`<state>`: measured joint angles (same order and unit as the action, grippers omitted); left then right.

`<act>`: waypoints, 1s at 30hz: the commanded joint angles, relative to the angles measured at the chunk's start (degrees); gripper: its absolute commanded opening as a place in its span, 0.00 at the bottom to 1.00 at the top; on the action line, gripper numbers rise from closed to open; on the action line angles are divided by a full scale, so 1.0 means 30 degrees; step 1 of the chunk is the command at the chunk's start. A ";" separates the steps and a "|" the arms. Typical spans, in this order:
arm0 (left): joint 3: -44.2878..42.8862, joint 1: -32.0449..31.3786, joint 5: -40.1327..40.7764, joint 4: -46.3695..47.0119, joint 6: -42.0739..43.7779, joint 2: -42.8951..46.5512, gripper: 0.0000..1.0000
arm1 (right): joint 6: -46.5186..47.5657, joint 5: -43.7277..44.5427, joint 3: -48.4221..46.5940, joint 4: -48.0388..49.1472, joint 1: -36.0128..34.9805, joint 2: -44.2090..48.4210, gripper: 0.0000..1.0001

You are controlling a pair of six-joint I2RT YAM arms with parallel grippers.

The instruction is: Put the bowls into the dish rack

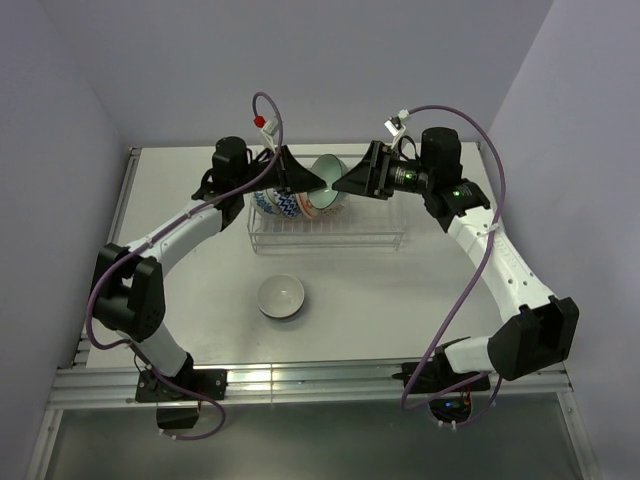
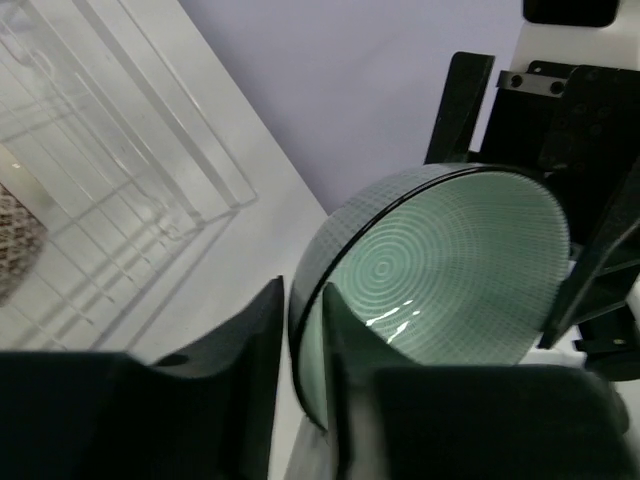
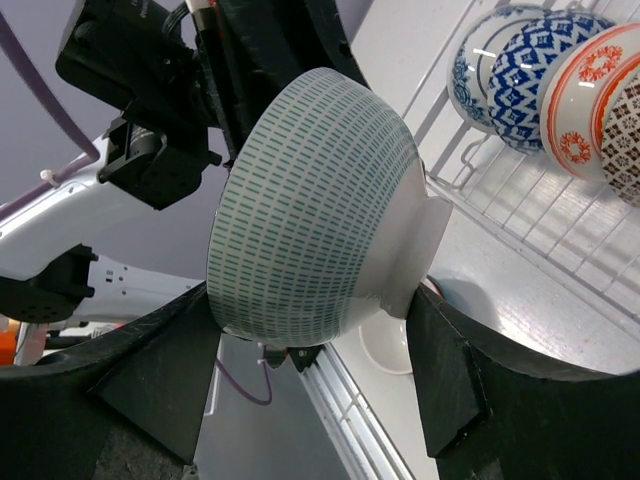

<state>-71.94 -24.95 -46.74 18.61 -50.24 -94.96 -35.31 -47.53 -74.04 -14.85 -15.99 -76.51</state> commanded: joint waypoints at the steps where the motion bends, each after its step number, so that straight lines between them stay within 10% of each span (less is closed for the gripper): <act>1: -0.0687 -0.0179 -0.1061 0.1327 0.0046 0.1125 0.30 | -0.0184 -0.0711 -0.1214 0.0734 -0.0032 -0.0219 0.00; 19: -0.2033 0.4119 -0.1500 -0.5144 0.3531 0.3145 0.99 | 0.4883 0.5372 -0.4323 -0.4657 0.1199 -0.1214 0.00; 30: -0.2976 1.1032 0.1750 -1.0656 0.6727 0.6133 1.00 | 0.7344 1.0098 -0.5551 -0.7089 0.1053 -0.4318 0.00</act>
<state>-79.77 3.64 -45.58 -9.32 -32.29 -80.42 -16.91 -22.74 -85.52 -36.23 -12.71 -88.68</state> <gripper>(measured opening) 0.995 0.750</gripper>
